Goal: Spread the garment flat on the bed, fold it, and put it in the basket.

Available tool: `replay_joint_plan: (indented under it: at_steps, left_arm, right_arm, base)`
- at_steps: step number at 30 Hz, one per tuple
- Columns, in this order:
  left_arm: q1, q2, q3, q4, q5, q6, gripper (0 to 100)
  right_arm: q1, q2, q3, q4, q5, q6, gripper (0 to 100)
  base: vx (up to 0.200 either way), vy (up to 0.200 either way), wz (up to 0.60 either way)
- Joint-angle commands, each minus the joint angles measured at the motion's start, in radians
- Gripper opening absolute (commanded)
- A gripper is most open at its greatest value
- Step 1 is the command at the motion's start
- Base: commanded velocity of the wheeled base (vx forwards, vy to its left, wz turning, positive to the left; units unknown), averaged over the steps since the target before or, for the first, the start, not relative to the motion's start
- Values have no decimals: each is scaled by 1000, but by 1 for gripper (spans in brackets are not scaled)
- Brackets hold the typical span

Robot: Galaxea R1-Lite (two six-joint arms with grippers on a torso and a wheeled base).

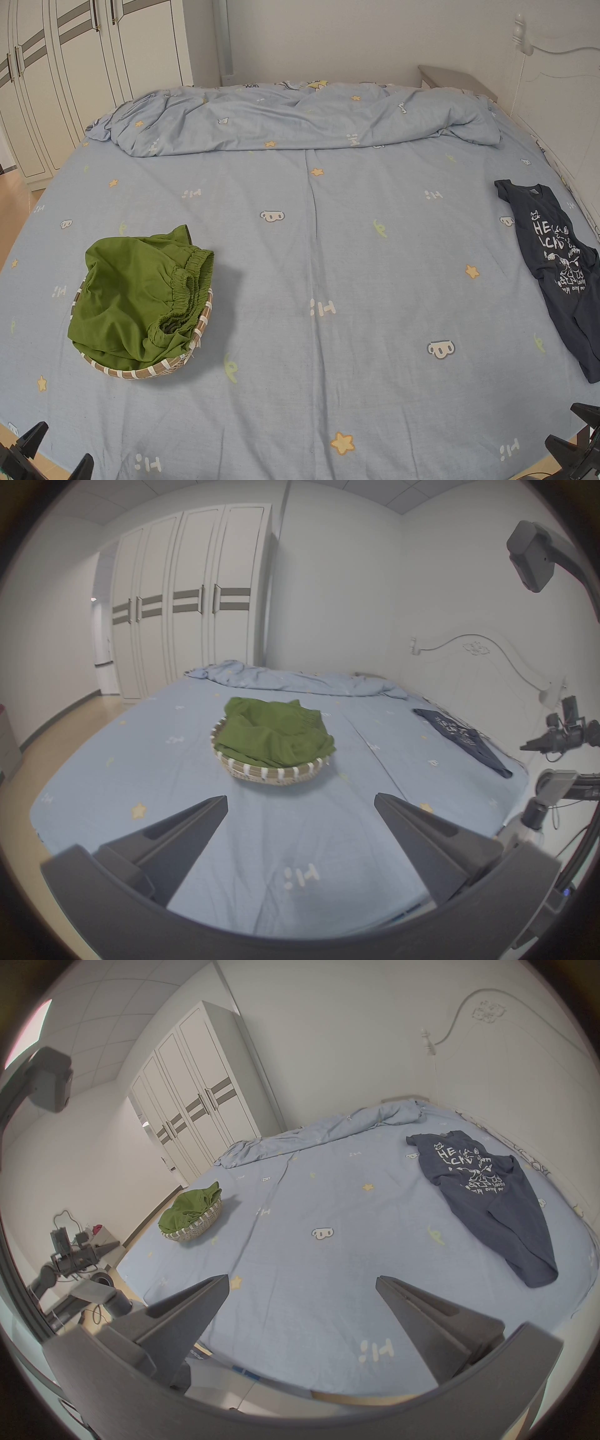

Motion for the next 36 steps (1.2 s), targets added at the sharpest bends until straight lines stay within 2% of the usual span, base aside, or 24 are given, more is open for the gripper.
replay_joint_plan:
  at_steps: [1, 2, 3, 4, 6, 9, 13, 17, 21, 26, 28, 29, 36]
  left_arm:
    - [0, -47, 18, -36, 69, 3, 100]
    - [0, -47, 26, -68, 111, -1, 100]
    - [0, -47, 26, -68, 111, -1, 100]
    - [0, -47, 75, -169, 169, -5, 100]
    - [0, -47, 155, -292, 212, 9, 100]
    - [0, -47, 165, -309, 204, 35, 100]
    - [-2, -47, 165, -306, 191, 39, 100]
    - [0, -47, 165, -306, 191, 39, 100]
    - [0, -47, 165, -306, 191, 38, 100]
    - [0, -47, 165, -306, 191, 38, 100]
    - [0, -47, 165, -306, 191, 38, 100]
    - [0, -47, 165, -306, 191, 38, 100]
    - [0, -47, 165, -306, 191, 38, 100]
  right_arm:
    - [3, -48, 100, -74, -13, -29, 100]
    - [3, -48, 135, -124, -54, -41, 100]
    - [3, -48, 135, -124, -54, -41, 100]
    - [1, -50, 256, -319, -188, -52, 100]
    - [1, -50, 333, -541, -268, -58, 100]
    - [1, -48, 333, -557, -320, -78, 100]
    - [1, -48, 333, -506, -330, -88, 100]
    - [1, -48, 333, -505, -324, -188, 100]
    - [1, -48, 333, -506, -326, -222, 100]
    - [1, -48, 333, -508, -333, -174, 100]
    - [0, -47, 333, -446, -399, -84, 100]
    - [0, -47, 329, -425, -409, -76, 100]
    - [0, -47, 332, -443, -401, -108, 100]
  base:
    - [0, 0, 0]
    - [0, 0, 0]
    - [0, 0, 0]
    - [0, 0, 0]
    - [0, 0, 0]
    - [0, 0, 0]
    - [0, 0, 0]
    - [0, 0, 0]
    - [0, 0, 0]
    - [0, 0, 0]
    - [0, 0, 0]
    - [0, 0, 0]
    - [0, 0, 0]
